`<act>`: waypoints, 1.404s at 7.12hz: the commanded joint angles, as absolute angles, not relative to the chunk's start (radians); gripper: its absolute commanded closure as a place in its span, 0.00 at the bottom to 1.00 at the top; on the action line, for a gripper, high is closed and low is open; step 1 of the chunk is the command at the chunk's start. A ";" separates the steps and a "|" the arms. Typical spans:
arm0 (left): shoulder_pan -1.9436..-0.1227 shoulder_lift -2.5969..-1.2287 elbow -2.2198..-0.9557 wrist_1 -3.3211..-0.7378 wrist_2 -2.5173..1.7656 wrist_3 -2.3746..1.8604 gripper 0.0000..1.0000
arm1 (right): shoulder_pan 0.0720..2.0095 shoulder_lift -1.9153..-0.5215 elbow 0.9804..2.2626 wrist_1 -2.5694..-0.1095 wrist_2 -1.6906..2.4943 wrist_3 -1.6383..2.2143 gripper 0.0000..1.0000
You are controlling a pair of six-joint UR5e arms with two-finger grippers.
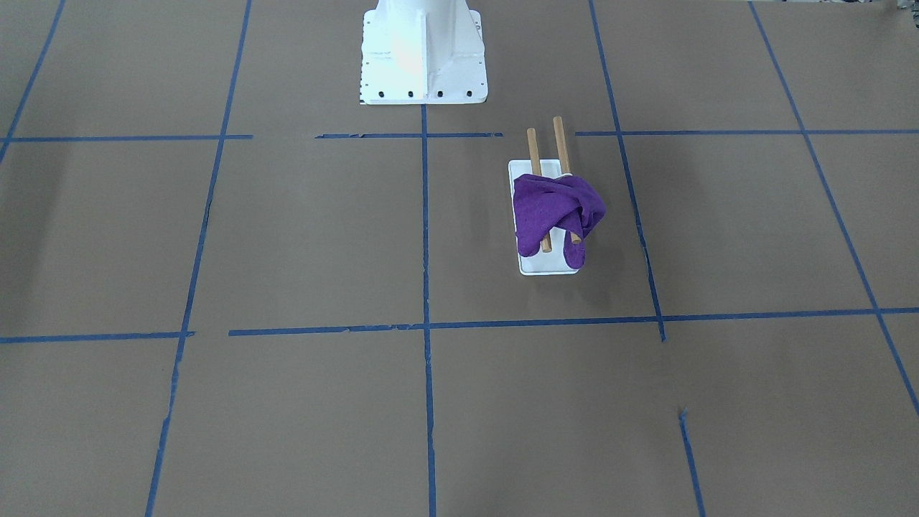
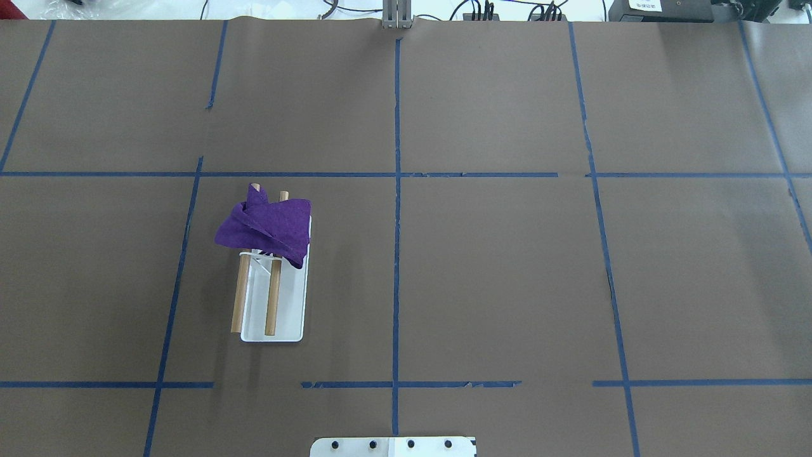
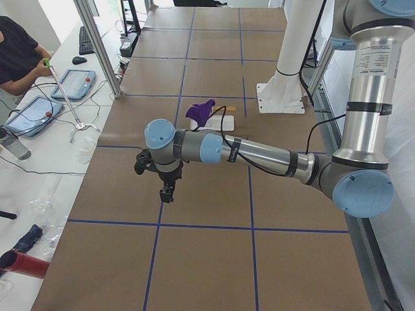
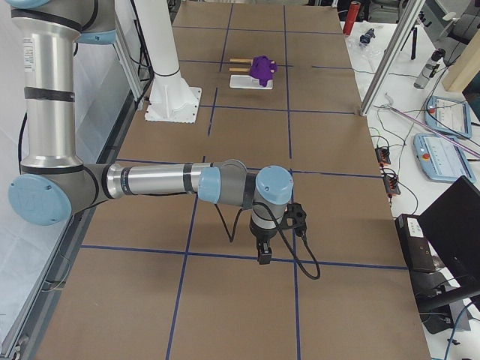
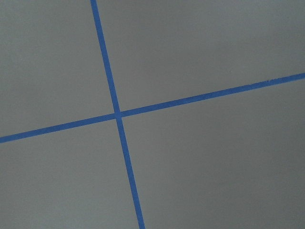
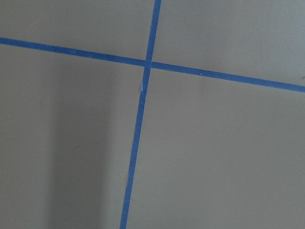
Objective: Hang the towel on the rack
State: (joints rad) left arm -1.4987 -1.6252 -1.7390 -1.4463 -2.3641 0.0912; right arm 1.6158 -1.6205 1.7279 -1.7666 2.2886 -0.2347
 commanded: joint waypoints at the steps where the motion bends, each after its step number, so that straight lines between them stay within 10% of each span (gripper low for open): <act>1: -1.499 -1.626 -1.750 -1.445 -2.359 0.101 0.00 | 1.615 -1.621 1.732 -1.767 2.298 -0.235 0.00; 10: -1.509 -1.664 -1.709 -1.440 -2.365 0.104 0.00 | 1.603 -1.620 1.721 -1.769 2.296 -0.221 0.00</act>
